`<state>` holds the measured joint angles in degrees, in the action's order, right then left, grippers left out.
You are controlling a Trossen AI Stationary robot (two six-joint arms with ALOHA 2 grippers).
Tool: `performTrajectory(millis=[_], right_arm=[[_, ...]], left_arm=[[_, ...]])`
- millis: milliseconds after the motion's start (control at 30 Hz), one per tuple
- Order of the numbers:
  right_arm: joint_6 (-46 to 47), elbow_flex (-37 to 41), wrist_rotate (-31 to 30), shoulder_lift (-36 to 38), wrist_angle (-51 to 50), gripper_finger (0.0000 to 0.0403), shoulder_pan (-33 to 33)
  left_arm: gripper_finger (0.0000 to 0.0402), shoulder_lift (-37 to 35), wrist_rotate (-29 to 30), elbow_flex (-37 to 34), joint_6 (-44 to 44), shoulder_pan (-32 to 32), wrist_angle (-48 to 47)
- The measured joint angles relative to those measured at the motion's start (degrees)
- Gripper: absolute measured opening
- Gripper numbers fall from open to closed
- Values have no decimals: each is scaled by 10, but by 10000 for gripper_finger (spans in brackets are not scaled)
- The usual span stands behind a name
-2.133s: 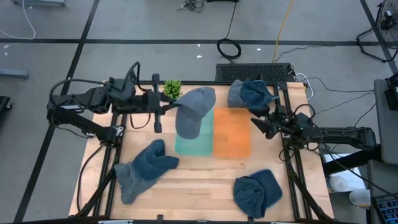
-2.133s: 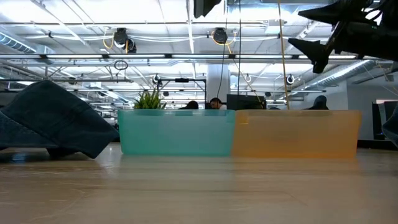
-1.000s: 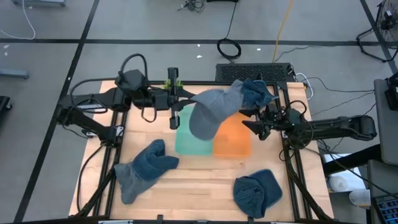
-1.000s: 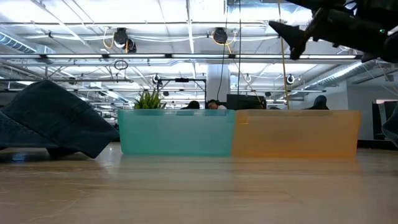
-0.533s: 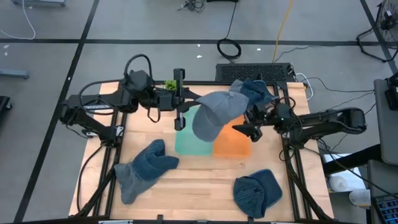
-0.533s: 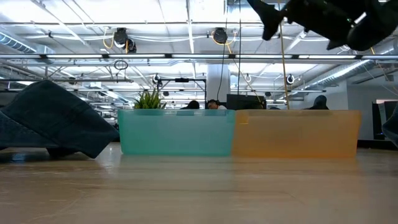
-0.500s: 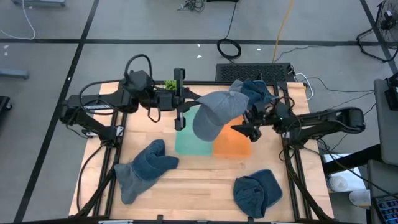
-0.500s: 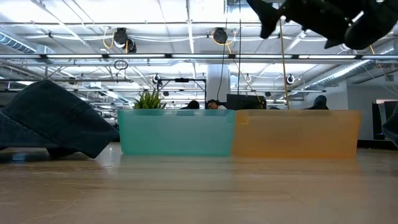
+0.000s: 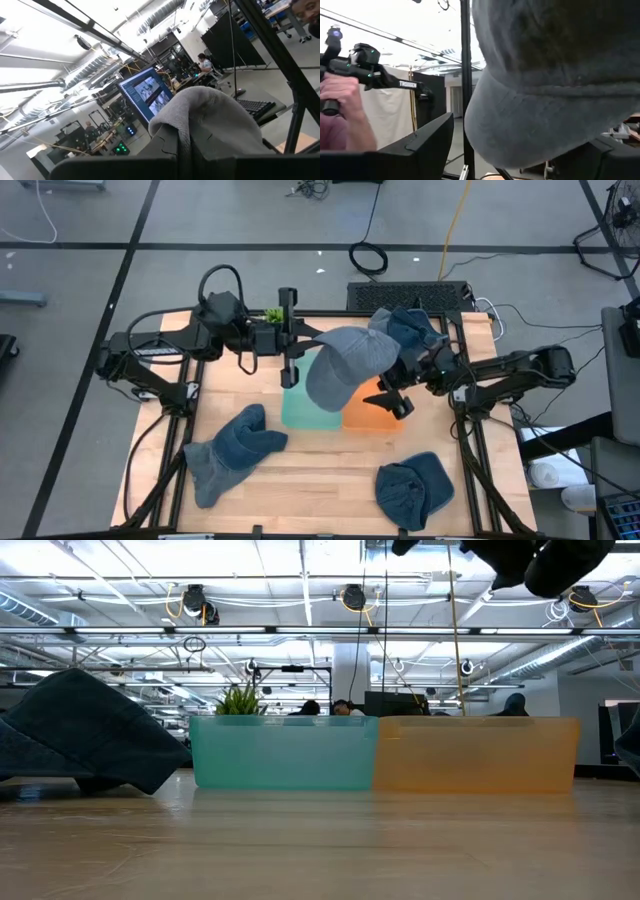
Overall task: Pick & Place hat
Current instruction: Put the middle left gray cap into the green bin
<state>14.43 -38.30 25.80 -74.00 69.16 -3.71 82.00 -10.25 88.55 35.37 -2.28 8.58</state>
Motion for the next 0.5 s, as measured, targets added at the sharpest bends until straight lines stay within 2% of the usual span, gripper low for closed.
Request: performTrajectory(millis=[167, 267, 367, 500], right_arm=[[-6, 0, 0, 0, 0, 281, 16], [-6, 0, -2, 0, 2, 256, 22], [-6, 0, -1, 0, 12, 210, 23], [-6, 0, -2, 1, 23, 124, 23]], left_arm=[[3, 0, 2, 0, 3, 0, -1], [3, 0, 13, 0, 4, 0, -3], [3, 0, 18, 0, 14, 0, -17], [3, 0, 25, 0, 18, 0, -40]])
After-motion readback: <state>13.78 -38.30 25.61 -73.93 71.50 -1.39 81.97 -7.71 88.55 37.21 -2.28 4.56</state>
